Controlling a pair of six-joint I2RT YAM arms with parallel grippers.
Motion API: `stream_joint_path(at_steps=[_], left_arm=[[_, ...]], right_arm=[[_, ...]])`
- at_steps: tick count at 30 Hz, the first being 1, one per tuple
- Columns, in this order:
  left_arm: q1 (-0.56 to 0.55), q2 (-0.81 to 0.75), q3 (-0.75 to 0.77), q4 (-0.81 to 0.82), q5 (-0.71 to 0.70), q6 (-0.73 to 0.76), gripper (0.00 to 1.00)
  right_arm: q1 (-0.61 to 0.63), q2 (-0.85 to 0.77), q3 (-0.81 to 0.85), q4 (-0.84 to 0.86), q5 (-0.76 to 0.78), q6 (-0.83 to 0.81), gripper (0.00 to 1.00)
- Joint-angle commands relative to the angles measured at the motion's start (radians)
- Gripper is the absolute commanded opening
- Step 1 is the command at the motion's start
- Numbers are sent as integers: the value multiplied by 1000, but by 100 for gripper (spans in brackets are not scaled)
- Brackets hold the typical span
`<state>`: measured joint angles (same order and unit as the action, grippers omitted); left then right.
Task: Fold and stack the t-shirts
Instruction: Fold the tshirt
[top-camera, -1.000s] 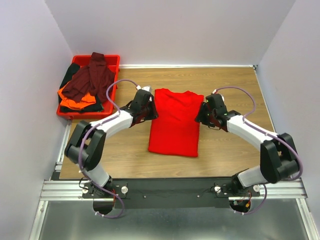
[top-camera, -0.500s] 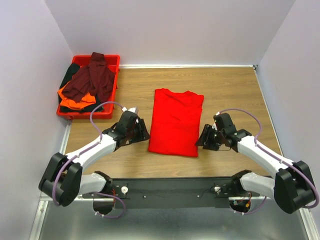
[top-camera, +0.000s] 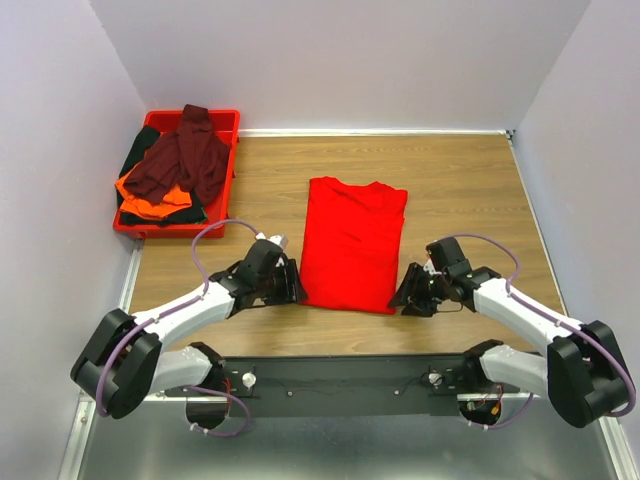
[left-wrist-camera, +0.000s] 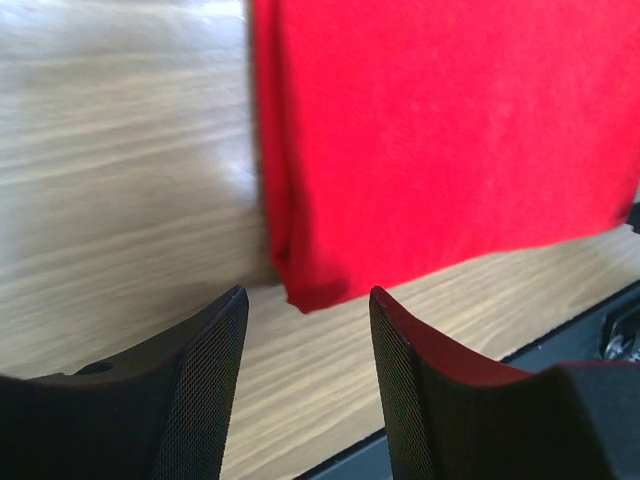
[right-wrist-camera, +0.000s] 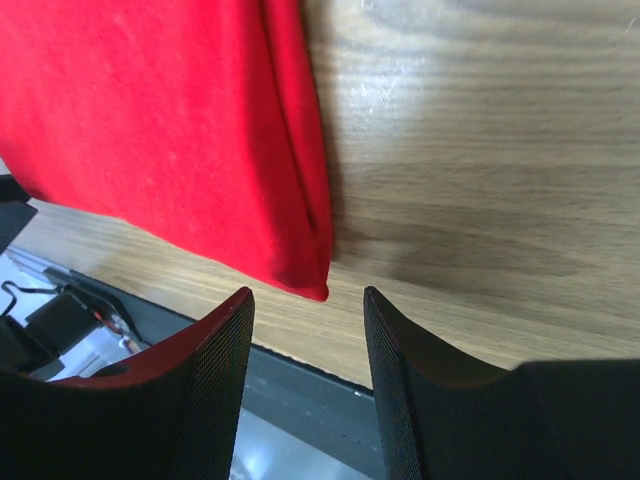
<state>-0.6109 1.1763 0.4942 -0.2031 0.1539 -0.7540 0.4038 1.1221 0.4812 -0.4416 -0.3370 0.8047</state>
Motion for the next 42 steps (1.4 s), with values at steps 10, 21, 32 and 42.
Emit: stream_joint_path(at_steps=[10, 21, 32, 42], left_arm=[[-27, -3, -42, 71, -23, -57, 56], [-27, 17, -55, 110, -45, -67, 50], [-27, 43, -88, 165, -30, -77, 42], [-35, 72, -89, 241, 3, -77, 4]], right_arm=[[1, 2, -67, 89, -60, 67, 53], [1, 22, -108, 159, -46, 93, 46], [1, 25, -130, 208, -20, 114, 42], [1, 24, -124, 219, 23, 97, 22]])
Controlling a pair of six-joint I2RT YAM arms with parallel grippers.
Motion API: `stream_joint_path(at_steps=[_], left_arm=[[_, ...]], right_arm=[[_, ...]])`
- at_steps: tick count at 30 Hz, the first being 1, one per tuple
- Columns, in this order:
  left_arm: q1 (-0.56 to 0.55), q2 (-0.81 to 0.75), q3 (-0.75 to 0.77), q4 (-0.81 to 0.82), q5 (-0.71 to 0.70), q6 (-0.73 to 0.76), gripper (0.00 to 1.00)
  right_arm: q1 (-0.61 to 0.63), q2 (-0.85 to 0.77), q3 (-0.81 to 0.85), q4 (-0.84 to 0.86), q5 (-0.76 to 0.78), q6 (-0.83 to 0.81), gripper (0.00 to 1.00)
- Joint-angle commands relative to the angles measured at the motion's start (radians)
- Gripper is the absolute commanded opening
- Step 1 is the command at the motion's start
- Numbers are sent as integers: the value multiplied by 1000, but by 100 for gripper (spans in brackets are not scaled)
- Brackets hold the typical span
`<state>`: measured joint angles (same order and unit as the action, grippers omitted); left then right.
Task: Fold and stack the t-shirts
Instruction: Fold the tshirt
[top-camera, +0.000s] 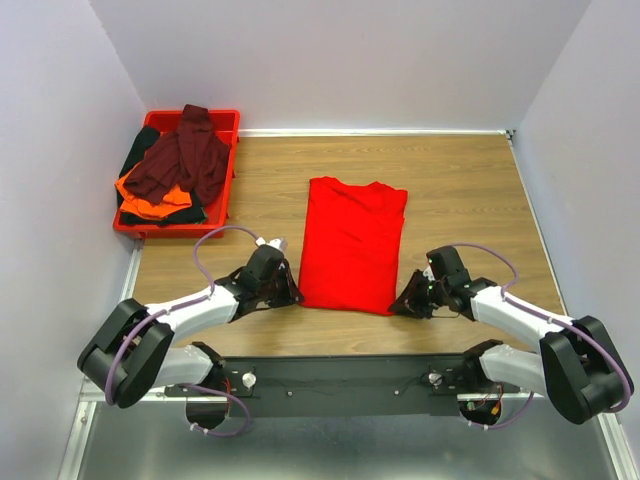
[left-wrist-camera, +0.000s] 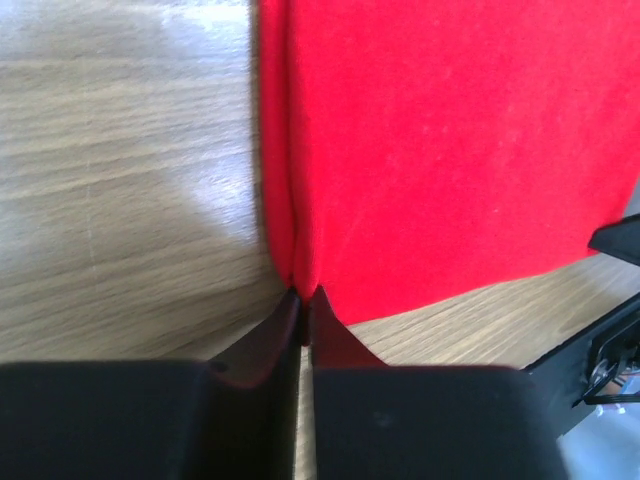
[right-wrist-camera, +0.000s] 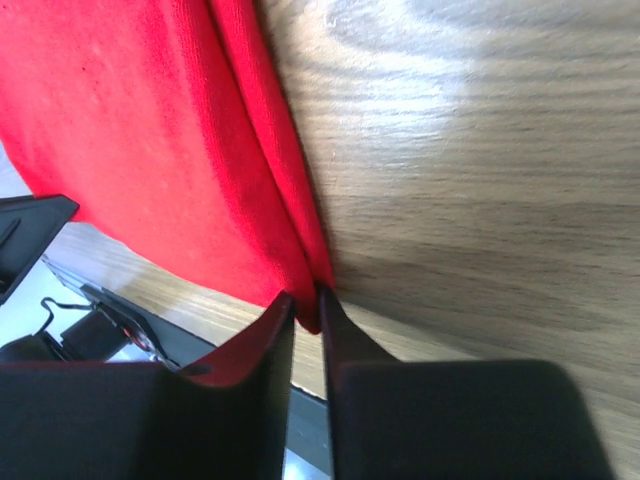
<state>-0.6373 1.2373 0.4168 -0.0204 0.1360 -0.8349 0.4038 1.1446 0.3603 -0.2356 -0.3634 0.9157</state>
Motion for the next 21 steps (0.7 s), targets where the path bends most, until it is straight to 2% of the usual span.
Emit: stream_joint_path(at_steps=[1, 6, 14, 21], left_arm=[[-10, 14, -10, 62, 20, 2, 0], [-21, -12, -12, 63, 31, -10, 0], [-76, -97, -52, 22, 60, -62, 0], [-143, -295, -30, -165, 27, -122, 0]], right_arm=[[1, 0, 2, 13, 50, -17, 20], [1, -22, 25, 9, 54, -55, 1], [1, -135, -3, -76, -43, -78, 0], [1, -321, 90, -330, -68, -136, 0]])
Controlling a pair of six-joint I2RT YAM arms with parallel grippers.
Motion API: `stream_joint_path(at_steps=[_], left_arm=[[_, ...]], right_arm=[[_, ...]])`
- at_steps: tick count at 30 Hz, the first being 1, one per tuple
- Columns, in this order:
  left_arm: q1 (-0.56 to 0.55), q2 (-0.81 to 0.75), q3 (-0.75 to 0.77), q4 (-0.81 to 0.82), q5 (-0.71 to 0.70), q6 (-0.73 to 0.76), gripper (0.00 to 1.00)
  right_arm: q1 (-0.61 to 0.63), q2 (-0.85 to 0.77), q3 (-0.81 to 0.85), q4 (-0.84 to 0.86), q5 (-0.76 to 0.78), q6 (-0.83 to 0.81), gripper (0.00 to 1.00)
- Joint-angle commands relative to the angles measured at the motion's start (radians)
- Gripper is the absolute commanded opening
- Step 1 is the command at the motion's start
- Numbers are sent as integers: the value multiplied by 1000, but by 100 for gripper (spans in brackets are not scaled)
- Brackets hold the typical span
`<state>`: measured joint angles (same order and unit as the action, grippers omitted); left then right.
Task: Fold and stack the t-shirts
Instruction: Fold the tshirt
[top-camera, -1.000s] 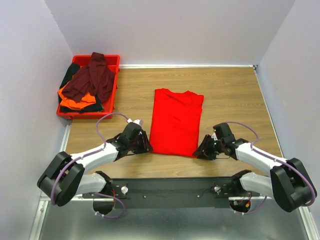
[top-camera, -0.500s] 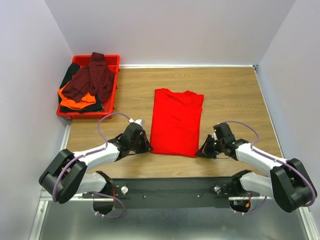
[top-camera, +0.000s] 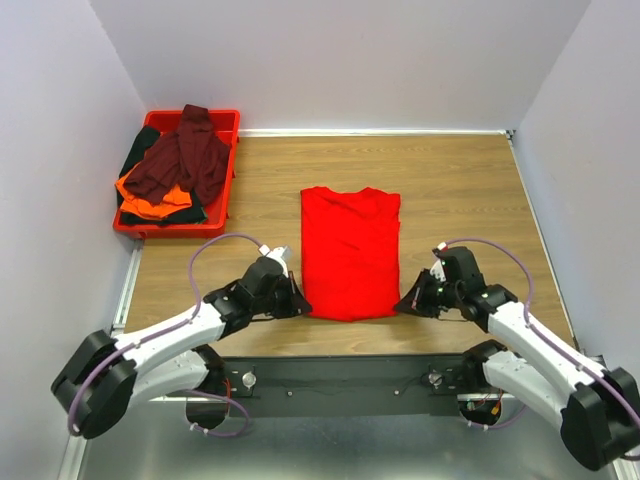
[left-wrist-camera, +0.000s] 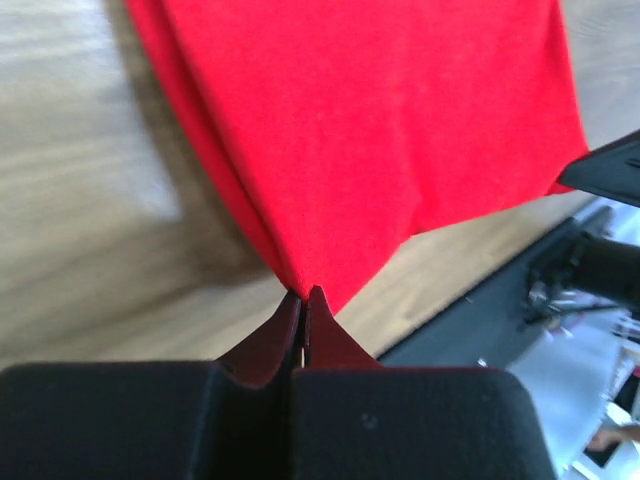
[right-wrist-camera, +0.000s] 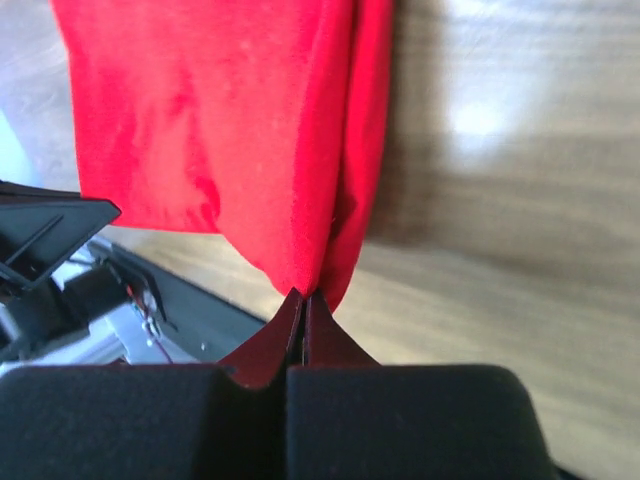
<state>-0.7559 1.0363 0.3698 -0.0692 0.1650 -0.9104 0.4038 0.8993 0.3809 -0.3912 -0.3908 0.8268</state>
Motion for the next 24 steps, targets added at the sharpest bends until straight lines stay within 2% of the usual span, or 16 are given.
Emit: stream_joint_path(at_steps=[1, 6, 9, 12, 17, 24], left_arm=[[-28, -116, 26, -135, -2, -51, 0], [-31, -225, 80, -272, -30, -64, 0], [-30, -228, 122, -311, -56, -47, 0], [-28, -213, 159, -308, -70, -33, 0], [-16, -142, 256, -291, -105, 36, 0], [67, -50, 310, -210, -48, 111, 0]], right_arm=[[1, -117, 81, -198, -37, -49, 0], [1, -175, 144, -310, -8, -69, 0], [1, -174, 182, -325, 29, -78, 0], [1, -158, 225, -324, 76, -80, 0], [1, -36, 320, -314, 155, -104, 0], [1, 91, 366, -186, 178, -95, 1]])
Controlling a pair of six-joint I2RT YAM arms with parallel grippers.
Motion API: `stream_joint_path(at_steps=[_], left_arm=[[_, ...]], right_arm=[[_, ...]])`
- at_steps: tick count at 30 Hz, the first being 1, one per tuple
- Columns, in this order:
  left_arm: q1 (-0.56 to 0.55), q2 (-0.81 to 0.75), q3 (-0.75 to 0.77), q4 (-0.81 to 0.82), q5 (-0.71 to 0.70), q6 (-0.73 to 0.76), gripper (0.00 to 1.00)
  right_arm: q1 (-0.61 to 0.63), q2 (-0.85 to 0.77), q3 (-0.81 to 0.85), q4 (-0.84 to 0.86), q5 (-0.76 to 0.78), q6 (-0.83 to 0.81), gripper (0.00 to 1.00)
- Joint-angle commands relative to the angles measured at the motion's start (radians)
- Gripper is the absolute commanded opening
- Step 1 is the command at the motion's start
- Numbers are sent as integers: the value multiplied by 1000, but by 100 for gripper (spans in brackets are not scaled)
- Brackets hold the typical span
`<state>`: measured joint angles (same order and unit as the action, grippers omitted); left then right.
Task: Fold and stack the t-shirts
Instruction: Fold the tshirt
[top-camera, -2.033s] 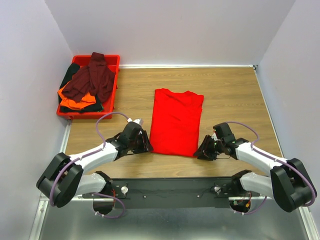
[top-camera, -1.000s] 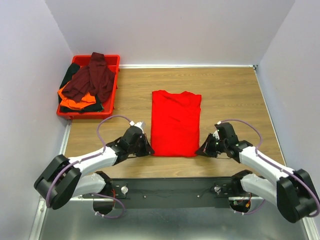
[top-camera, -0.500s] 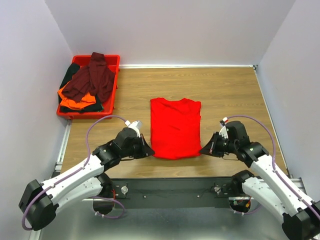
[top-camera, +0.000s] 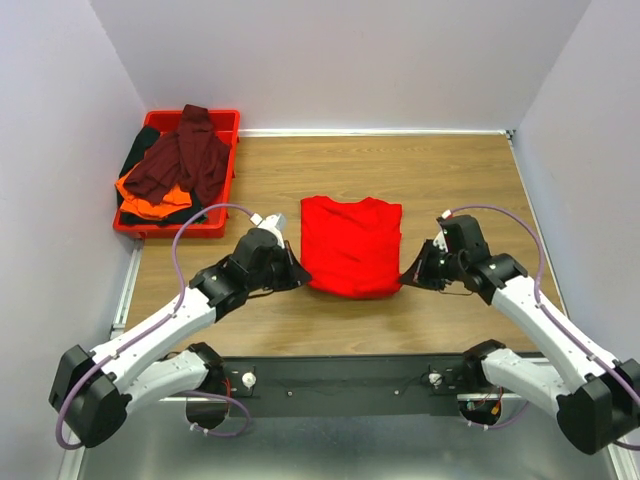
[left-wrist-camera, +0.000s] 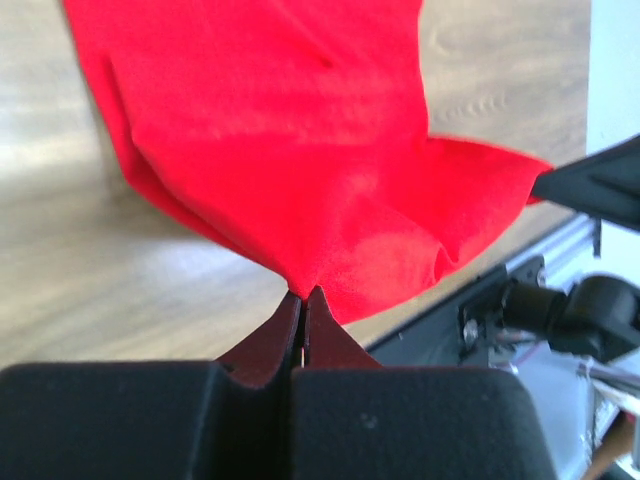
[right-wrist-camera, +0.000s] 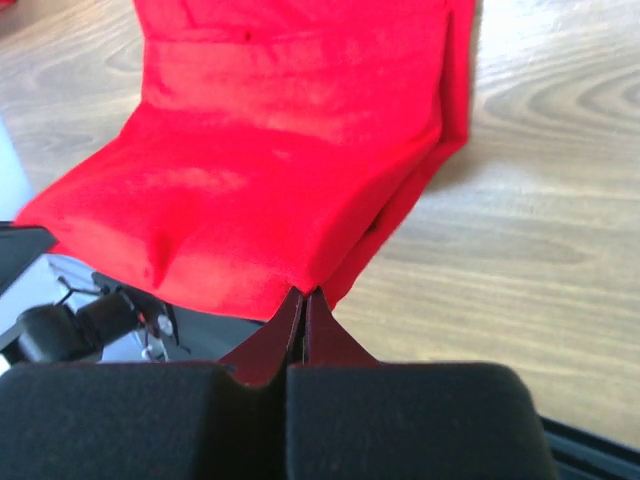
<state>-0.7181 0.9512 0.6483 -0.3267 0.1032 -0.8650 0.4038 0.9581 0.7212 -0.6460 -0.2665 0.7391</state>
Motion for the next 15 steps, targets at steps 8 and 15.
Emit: stream_joint_path(at_steps=[8, 15], left_arm=[[78, 92, 17, 141, 59, 72, 0], [114, 158, 33, 206, 79, 72, 0]], right_arm=[[1, 106, 34, 158, 88, -4, 1], [1, 168, 67, 213, 159, -6, 1]])
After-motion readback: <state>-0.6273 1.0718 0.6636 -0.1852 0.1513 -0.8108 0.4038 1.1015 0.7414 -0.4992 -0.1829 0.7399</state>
